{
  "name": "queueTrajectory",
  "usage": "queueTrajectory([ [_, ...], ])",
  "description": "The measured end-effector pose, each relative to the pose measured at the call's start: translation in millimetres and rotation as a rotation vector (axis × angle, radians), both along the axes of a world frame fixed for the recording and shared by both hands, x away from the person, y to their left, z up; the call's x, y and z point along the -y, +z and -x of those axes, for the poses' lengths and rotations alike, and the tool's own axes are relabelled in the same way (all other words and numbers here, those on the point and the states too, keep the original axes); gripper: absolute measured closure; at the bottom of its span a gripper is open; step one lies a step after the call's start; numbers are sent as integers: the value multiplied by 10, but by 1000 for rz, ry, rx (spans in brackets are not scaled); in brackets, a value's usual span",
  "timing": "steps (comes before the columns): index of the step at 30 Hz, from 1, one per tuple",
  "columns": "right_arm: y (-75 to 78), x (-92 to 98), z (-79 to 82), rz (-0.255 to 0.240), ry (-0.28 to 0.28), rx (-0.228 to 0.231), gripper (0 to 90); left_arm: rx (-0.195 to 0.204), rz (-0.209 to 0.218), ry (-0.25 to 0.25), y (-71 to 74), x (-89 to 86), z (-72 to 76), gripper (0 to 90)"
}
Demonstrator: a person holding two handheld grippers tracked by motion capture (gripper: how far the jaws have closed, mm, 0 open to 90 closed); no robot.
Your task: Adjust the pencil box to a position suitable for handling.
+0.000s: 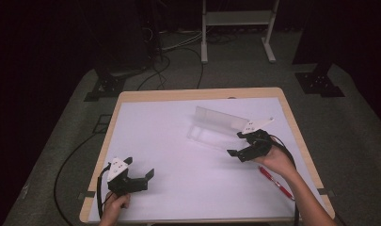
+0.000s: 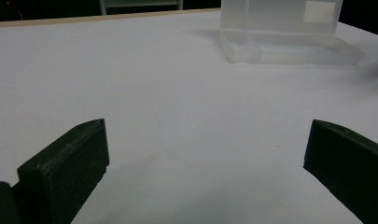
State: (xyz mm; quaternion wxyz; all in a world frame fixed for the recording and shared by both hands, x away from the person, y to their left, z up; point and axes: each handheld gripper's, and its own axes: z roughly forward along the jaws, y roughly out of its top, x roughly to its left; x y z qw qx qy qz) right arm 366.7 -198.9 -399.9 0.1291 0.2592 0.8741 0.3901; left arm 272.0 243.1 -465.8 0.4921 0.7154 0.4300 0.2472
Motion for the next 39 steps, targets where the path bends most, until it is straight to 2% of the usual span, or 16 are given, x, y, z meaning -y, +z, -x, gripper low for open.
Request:
queueTrajectory([
  [19, -53, -141, -144, 30, 15, -17, 197, 1, 2, -1, -2, 1, -2, 0],
  [39, -202, -284, -292, 40, 17, -64, 211, 1, 3, -3, -1, -1, -3, 0],
])
